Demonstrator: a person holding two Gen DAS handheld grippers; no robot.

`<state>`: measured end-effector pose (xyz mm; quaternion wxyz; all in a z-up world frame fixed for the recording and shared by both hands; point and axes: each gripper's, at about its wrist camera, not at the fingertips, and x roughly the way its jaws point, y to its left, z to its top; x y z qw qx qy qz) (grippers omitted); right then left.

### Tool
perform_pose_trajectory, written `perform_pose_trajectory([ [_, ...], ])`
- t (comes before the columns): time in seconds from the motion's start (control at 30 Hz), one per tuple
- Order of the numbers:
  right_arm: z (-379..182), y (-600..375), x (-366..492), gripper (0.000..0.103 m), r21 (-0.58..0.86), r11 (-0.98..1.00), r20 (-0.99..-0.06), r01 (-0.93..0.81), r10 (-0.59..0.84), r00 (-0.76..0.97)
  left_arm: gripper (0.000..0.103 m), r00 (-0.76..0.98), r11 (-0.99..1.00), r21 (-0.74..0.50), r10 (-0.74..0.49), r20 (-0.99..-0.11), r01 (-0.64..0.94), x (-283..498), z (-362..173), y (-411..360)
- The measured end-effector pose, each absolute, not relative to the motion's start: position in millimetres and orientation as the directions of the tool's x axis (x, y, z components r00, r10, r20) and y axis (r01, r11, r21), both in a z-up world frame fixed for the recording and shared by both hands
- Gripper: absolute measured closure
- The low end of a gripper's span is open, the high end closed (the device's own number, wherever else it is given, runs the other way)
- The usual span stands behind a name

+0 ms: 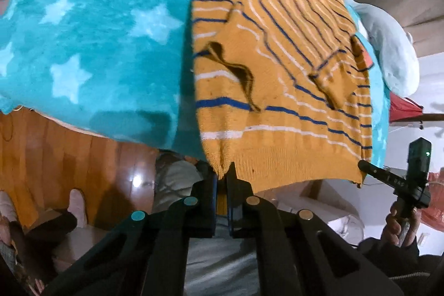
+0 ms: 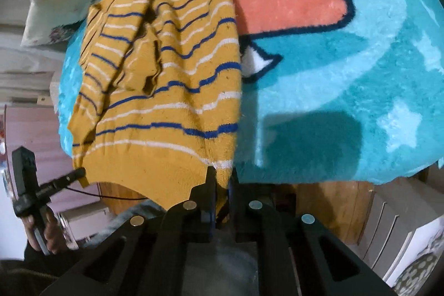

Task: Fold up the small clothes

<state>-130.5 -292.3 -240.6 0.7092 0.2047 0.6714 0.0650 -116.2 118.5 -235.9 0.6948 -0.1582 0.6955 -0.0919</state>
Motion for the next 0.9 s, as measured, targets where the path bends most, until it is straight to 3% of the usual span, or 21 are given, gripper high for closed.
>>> perform_pose_trajectory([
  [0.33,-231.2,-293.8,-131.6,0.096,0.345,0.929,-0.939,0.131,0.340,0.054,0.098,0.010,0.927,-0.353,-0.355,-0.935,-0.124,-117.7,-224.8,111.4],
  [0.5,-208.6,-299.8,-125.9,0.096,0.381,0.914,-0.922,0.139,0.365,0.128,0.098,0.095,0.922,-0.370,-0.361,-0.928,-0.109,-114.4,-197.5,106.6],
  [0.9,-117.2,-292.7,-100.0,0.096,0.401,0.915,-0.869,0.044,0.364,0.336,0.098,0.373,0.980,-0.195,-0.193,-0.907,0.033,-103.9,-100.3,80.4],
])
